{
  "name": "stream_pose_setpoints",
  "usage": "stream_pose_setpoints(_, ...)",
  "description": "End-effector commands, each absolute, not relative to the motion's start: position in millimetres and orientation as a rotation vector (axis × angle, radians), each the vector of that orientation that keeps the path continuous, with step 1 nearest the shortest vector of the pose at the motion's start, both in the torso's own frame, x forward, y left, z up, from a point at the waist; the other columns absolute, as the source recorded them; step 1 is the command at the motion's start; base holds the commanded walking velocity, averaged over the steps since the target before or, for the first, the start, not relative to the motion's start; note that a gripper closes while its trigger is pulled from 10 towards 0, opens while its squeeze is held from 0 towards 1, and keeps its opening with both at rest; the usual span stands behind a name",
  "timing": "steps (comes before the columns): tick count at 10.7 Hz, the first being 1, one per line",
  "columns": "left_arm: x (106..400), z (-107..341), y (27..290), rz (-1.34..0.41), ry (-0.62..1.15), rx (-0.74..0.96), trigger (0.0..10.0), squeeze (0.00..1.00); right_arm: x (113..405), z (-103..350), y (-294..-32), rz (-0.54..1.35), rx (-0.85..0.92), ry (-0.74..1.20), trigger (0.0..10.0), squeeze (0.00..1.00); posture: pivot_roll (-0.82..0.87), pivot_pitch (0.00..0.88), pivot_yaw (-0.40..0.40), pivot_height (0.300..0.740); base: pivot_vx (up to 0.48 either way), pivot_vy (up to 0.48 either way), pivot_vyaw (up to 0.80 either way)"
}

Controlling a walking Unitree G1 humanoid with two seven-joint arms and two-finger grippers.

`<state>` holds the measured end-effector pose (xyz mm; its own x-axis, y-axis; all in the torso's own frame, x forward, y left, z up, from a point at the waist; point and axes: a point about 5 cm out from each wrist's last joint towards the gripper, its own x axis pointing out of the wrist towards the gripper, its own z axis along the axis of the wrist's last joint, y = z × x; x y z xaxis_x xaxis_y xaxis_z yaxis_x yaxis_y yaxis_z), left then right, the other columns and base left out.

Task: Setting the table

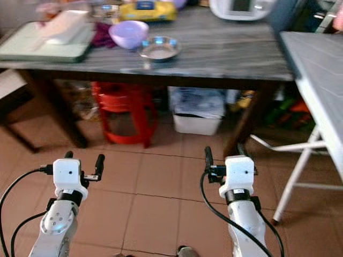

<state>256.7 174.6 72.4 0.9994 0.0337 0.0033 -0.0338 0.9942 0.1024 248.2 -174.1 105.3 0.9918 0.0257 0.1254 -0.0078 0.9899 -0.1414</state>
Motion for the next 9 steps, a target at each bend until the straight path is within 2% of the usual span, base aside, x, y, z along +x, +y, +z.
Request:
stream_pose_setpoints(1,252.2,67.5,178.2,0.049,0.024,0.111,10.0,0.00,247.5,103.2,-175.8,0.014,-0.133,-0.114,10.0,0.00,-0.08,0.160,0.040,0.740,0.000,0.000,0.00)
stream_pose_setpoints(4,252.1,67.7,178.7,0.045,0.029,0.113,10.0,0.00,247.9,101.4,-174.8,0.018,-0.130,-0.109,10.0,0.00,-0.07,0.161,0.042,0.740,0.000,0.000,0.00)
stream_pose_setpoints(9,253.0,68.7,178.0,0.040,0.028,0.117,10.0,0.00,249.5,99.2,-175.1,0.019,-0.130,-0.102,10.0,0.00,-0.07,0.158,0.042,0.740,-0.261,0.000,0.00)
